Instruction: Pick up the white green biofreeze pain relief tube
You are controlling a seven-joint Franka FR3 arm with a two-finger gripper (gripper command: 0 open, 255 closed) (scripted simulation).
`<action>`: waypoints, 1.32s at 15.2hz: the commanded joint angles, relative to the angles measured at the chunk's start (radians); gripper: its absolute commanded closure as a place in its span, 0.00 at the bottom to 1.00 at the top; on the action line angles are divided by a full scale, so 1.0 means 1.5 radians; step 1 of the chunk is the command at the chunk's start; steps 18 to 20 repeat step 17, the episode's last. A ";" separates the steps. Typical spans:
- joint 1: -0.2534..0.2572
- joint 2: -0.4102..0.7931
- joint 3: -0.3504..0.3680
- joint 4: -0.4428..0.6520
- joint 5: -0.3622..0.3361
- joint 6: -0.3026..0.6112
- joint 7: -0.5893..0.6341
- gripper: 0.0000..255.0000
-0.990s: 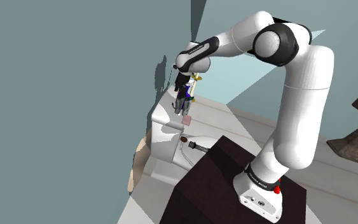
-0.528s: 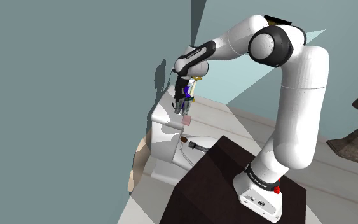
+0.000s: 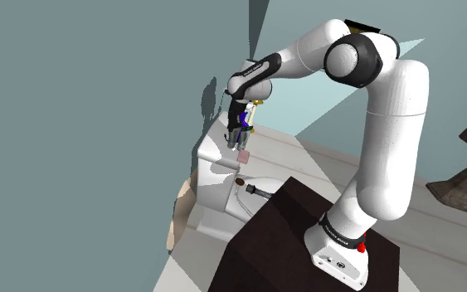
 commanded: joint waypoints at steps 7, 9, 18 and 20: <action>0.009 -0.041 -0.013 0.009 -0.023 -0.048 0.016 1.00; 0.011 -0.052 -0.016 0.013 -0.029 -0.062 0.020 1.00; 0.017 -0.083 -0.023 0.028 -0.046 -0.108 0.032 1.00; 0.017 -0.083 -0.023 0.028 -0.046 -0.108 0.032 1.00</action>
